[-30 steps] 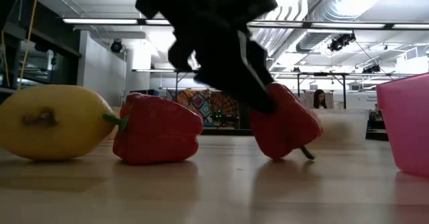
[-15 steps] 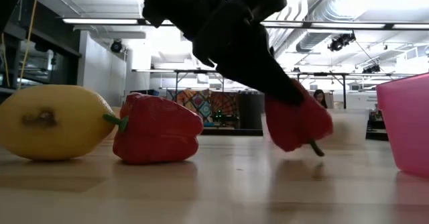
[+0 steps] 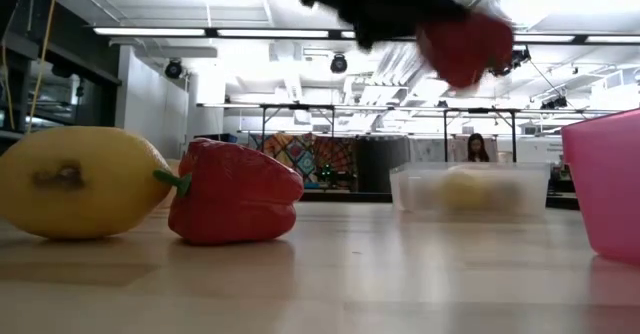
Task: Sort produce into baskets
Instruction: Put the red bell pepper into the red bin
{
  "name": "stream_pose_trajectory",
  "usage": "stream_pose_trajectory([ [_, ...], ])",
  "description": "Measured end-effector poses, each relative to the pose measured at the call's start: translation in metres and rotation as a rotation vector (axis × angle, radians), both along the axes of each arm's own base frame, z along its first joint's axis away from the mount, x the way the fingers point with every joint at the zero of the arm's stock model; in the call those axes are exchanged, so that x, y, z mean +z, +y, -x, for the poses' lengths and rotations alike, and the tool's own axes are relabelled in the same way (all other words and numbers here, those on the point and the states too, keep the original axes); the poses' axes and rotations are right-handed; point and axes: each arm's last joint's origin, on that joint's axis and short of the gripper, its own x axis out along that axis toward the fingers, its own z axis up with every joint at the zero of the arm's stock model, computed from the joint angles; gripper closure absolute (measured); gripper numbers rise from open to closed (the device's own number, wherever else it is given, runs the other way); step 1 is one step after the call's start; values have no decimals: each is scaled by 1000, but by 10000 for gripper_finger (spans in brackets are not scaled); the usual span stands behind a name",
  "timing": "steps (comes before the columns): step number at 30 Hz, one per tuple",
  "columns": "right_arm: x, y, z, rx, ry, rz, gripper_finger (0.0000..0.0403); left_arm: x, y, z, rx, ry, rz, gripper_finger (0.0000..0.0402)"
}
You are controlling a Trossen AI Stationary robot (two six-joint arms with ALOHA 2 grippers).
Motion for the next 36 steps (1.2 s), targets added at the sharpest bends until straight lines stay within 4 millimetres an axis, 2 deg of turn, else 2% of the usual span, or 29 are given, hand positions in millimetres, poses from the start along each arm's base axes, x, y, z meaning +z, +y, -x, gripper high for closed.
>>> stream_pose_trajectory([
  [3,16,-3,1,-1,-93,69,403,22,3,-1,-13,-143,52,252],
  [6,29,-7,1,10,-139,134,403,27,-6,-4,-73,-225,123,243],
  [8,36,-10,1,20,-141,162,403,19,-17,-8,-106,-248,138,242],
  [14,41,-20,-4,12,-132,215,403,-36,-50,-25,-172,-157,107,239],
  [18,40,-25,-8,-7,-122,209,403,-51,-58,-36,-163,-164,74,235],
  [22,40,-28,-10,-16,-120,203,403,-52,-60,-36,-143,-152,136,226],
  [36,40,-27,-11,-19,-128,199,403,-45,-59,-38,-128,-197,185,211],
])
